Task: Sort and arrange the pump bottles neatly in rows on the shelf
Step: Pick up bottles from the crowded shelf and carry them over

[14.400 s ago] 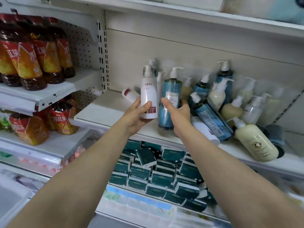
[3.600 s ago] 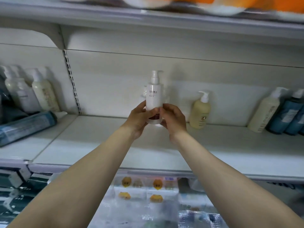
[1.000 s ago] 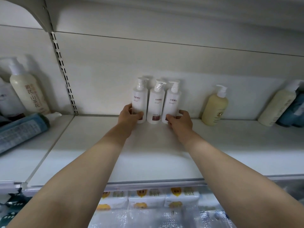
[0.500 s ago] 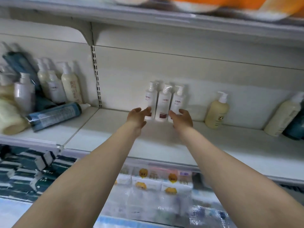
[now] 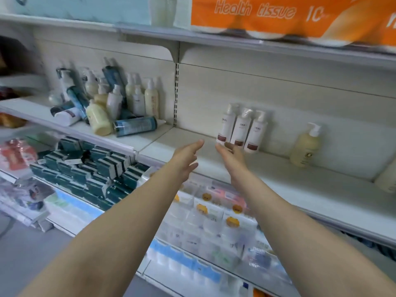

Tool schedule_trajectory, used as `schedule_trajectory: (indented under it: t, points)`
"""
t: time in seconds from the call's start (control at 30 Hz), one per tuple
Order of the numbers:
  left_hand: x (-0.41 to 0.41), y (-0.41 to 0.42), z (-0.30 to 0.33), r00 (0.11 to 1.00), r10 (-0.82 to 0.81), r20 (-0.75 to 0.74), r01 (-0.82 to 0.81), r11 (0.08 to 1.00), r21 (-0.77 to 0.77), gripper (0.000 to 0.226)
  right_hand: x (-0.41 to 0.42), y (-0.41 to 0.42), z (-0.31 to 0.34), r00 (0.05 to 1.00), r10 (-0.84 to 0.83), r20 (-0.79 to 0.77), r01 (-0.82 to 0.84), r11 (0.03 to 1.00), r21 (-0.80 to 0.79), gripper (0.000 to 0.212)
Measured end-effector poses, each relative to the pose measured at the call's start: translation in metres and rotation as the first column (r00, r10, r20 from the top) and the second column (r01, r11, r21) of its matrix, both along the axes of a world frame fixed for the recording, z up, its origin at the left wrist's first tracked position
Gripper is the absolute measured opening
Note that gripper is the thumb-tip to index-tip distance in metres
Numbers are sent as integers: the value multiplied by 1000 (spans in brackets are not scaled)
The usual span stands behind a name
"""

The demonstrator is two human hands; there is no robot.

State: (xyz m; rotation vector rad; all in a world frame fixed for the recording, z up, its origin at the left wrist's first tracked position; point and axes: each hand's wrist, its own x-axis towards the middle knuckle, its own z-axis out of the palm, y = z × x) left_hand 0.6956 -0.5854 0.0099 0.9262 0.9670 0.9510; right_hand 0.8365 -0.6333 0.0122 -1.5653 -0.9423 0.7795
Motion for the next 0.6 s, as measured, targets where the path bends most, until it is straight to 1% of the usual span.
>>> schedule_trajectory:
  t: [0.13,0.2,0.27,0.43,0.57,0.6]
  points:
    - [-37,-28,-12,996,78,-35,-79,996,-31,50,-38,-16,-9,996,77,-41,-79,996,-48,66]
    - [-60,-40,-16,992,112,-52,-115,992,-49,62,-61,-23,-12,989,129,-69,-134,989,-67,67]
    - [-87,-49,-17,988,144,-56,-147,988,-54,68,-85,-27,-14,982,167,-89,-173,983,-64,67]
    - [-151,-57,-13,972,229,-57,-232,971,-52,72,-148,-25,-9,967,241,-84,-246,968,-50,66]
    - [-202,-46,-4,955,297,-20,-297,953,-51,59,-198,-10,0,954,290,-73,-293,955,-38,65]
    - [-214,-42,-1,953,304,-8,-304,951,-55,62,-211,-4,2,952,297,-72,-300,953,-38,65]
